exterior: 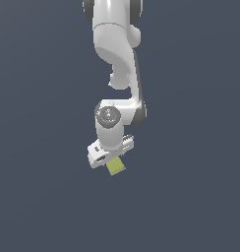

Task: Pick up the object and move it to a goal position.

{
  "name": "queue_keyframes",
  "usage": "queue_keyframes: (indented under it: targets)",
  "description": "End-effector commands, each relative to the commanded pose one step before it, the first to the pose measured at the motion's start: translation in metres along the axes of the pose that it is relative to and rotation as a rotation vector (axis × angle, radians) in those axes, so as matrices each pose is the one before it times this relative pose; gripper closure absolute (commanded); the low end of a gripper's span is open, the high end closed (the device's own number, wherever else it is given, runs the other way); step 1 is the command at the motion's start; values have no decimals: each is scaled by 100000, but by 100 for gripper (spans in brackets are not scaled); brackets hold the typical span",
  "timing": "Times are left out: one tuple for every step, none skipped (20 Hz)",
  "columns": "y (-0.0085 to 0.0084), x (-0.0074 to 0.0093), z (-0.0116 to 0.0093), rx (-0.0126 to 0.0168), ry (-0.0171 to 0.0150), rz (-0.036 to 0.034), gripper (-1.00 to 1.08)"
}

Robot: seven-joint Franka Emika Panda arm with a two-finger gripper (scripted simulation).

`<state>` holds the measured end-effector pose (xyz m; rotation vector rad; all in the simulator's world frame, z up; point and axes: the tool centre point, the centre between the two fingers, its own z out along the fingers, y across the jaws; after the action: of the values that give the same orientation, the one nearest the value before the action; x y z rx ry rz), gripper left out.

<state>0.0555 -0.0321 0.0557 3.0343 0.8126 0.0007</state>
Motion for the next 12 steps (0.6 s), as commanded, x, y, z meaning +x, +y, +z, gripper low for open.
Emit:
queue_keyframes:
  targets:
    - [-45, -38, 820, 60, -88, -99, -92]
    - [19, -26, 469, 0, 0, 0, -92]
    - [-18, -7, 530, -5, 9, -68, -92]
    - [-17, -11, 589, -5, 9, -68, -92]
    - [-18, -8, 545, -5, 9, -68, -92]
    - [19, -25, 472, 0, 0, 0, -92]
    - [-20, 9, 386, -4, 9, -68, -92]
    - [19, -6, 313, 0, 0, 0, -92]
    - [20, 6, 234, 0, 0, 0, -92]
    - [21, 18, 155, 0, 0, 0, -92]
    - [22, 29, 77, 0, 0, 0, -92]
    - [20, 34, 9, 0, 0, 0, -92]
